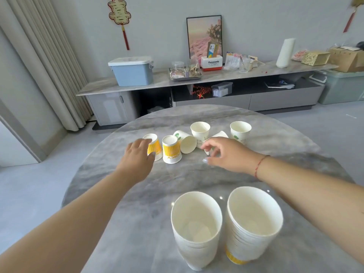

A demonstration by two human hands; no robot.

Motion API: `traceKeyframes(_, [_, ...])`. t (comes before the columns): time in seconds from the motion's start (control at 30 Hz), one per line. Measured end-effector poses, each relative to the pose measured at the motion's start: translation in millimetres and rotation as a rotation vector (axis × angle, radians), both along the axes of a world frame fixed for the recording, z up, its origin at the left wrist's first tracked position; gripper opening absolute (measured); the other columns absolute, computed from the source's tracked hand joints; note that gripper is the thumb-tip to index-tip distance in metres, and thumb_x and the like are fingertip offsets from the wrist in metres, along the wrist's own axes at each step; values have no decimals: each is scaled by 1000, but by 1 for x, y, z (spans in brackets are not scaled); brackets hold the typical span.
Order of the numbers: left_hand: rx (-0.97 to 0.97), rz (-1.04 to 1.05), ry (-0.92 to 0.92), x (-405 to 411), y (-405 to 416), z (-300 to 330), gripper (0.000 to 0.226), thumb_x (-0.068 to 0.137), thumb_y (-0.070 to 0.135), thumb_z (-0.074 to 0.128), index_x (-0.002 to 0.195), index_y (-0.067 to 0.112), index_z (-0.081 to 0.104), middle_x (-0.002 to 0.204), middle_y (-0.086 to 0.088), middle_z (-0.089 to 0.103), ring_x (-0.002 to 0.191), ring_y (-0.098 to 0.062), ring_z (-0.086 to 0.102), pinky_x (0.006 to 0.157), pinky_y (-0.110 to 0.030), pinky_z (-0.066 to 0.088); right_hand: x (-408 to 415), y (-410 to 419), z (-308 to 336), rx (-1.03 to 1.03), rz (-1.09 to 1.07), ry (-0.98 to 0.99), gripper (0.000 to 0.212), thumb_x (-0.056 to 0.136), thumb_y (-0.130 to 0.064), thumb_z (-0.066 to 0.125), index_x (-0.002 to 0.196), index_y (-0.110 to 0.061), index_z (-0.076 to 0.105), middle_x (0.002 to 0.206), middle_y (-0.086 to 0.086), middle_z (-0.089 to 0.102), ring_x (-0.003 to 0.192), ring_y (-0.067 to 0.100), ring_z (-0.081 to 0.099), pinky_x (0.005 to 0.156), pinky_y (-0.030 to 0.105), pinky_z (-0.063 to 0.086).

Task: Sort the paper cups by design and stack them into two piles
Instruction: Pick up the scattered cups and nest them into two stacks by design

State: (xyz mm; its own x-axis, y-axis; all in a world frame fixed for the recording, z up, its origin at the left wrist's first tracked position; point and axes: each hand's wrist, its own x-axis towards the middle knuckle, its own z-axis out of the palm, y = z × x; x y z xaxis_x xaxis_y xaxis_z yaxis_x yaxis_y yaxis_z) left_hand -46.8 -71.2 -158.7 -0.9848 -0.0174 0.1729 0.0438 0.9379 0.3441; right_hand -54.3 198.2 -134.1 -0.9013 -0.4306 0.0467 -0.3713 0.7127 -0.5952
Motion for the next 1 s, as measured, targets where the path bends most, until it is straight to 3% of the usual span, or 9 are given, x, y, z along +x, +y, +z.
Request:
traceKeyframes(0.17, [-28, 63, -148, -45, -7, -18, 58, 93, 25, 43, 146, 17, 21, 150, -10, 26, 135, -35, 22, 110, -41, 23, -40, -50, -22, 153, 147, 45, 63, 83, -28, 64, 140, -27, 36, 133, 0, 44, 113, 17, 48, 95, 26, 38])
traceKeyframes(0.27, [-37, 85, -208, -54, -6, -25, 57, 91, 23, 43, 144, 19, 23, 149, -11, 24, 133, -35, 22, 106, -43, 28, -54, -69, -28, 242, 175, 53, 67, 84, -30, 61, 143, -28, 29, 128, 5, 46, 109, 19, 46, 96, 37, 42])
traceKeyframes(0.4, [55, 148, -13, -36, -3, -30, 44, 86, 37, 57, 121, 15, 45, 139, -8, 34, 125, -31, 33, 98, -40, 36, -59, -69, -40, 276, 106, 126, 37, 78, -37, 66, 110, -21, 57, 116, 4, 49, 109, 22, 49, 82, 27, 39])
traceKeyframes(0.47, [122, 182, 141, -17, -2, -32, 49, 78, 40, 66, 113, 14, 44, 132, -4, 36, 118, -28, 40, 86, -35, 39, -57, -64, -44, 217, 18, 282, 39, 73, -38, 72, 100, -15, 53, 110, 5, 48, 102, 23, 50, 72, 28, 36])
traceKeyframes(0.63, [111, 150, 49, -9, -5, -33, 90, 69, 48, 72, 141, 37, 18, 143, -4, 27, 123, -29, 44, 91, -42, 47, -60, -73, -40, 346, 85, 311, 75, 76, -47, 67, 139, -27, 32, 122, 7, 40, 110, 23, 45, 84, 34, 44])
traceKeyframes(0.73, [134, 166, -57, -9, -2, -39, 95, 67, 57, 70, 142, 41, 15, 143, -4, 29, 125, -29, 44, 94, -43, 45, -63, -79, -38, 273, 88, 275, 40, 75, -46, 66, 106, -22, 57, 106, 1, 41, 105, 22, 45, 82, 33, 43])
traceKeyframes(0.83, [166, 237, -69, -6, -5, -46, 100, 65, 62, 69, 144, 34, 14, 141, -5, 34, 124, -29, 45, 94, -43, 43, -62, -69, -40, 69, 16, 406, 35, 68, -44, 71, 74, -18, 48, 92, -1, 45, 90, 19, 46, 71, 32, 39])
traceKeyframes(0.9, [196, 289, -113, -8, -8, -46, 102, 66, 63, 68, 146, 32, 12, 140, -8, 35, 123, -32, 47, 94, -43, 42, -60, -64, -45, 79, 20, 422, 53, 62, -54, 71, 98, -22, 50, 105, 1, 47, 99, 20, 46, 79, 36, 43])
traceKeyframes(1.0, [238, 310, -212, -14, -7, -46, 93, 70, 62, 65, 144, 33, 17, 132, -13, 44, 115, -34, 51, 89, -41, 43, -57, -62, -57, 268, 66, 131, 85, 63, -63, 67, 135, -36, 31, 131, 3, 43, 122, 22, 42, 98, 40, 42])
